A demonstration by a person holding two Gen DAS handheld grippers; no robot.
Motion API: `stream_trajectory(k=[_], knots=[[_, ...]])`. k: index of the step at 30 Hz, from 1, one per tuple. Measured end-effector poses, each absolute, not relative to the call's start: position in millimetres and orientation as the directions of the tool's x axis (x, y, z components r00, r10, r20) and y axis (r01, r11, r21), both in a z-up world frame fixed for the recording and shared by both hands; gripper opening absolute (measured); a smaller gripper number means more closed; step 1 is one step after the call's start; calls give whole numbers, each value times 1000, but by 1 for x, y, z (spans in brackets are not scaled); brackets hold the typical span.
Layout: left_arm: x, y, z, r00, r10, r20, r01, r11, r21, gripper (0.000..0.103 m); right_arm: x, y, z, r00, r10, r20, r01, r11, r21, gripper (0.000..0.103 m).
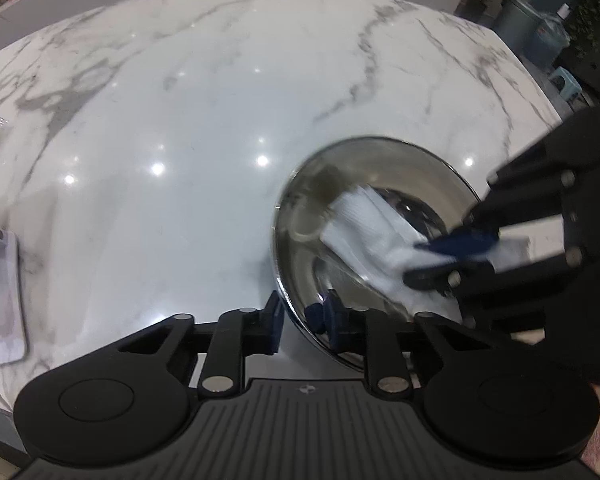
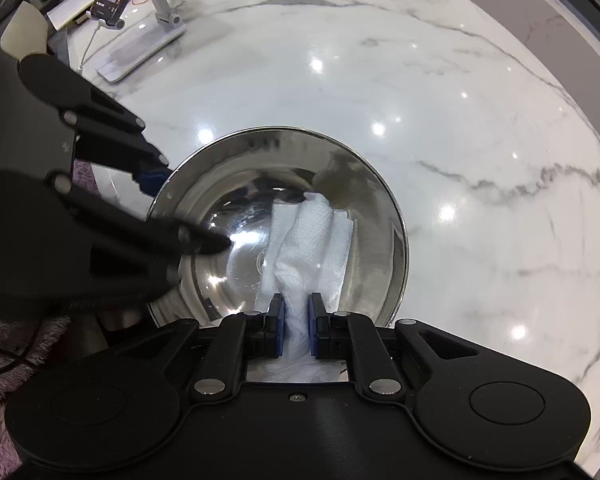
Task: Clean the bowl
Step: 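Wipe the towel along the inner wall toward the rim with the right gripper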
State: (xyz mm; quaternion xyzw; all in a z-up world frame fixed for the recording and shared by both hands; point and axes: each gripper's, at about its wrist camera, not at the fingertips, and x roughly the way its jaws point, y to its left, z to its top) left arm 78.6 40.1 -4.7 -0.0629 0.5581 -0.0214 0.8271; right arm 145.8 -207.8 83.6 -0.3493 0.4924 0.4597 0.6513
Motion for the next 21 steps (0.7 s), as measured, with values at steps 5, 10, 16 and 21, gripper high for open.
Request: stream_trajectory(k=[5,10,16,21], knots=[[86,41,-4,394,-75,-916,-38,995,-97,14,145,-174,65,-35,335,-942,-922,353,160,10],[89,42,-3,399,-73,-914,-32,995,-93,13,146,-152,60,-99,378,-920,-906,348,241,10],[87,43,-4,408,-78,-910,-19,995,-94,13,153,-156,63,-12,292,-956,-941,320,110,9],[85,40,-4,415,-100,-904,13,995,-103,13,162,-163,67,78,285,-955,-937,349,27,9]])
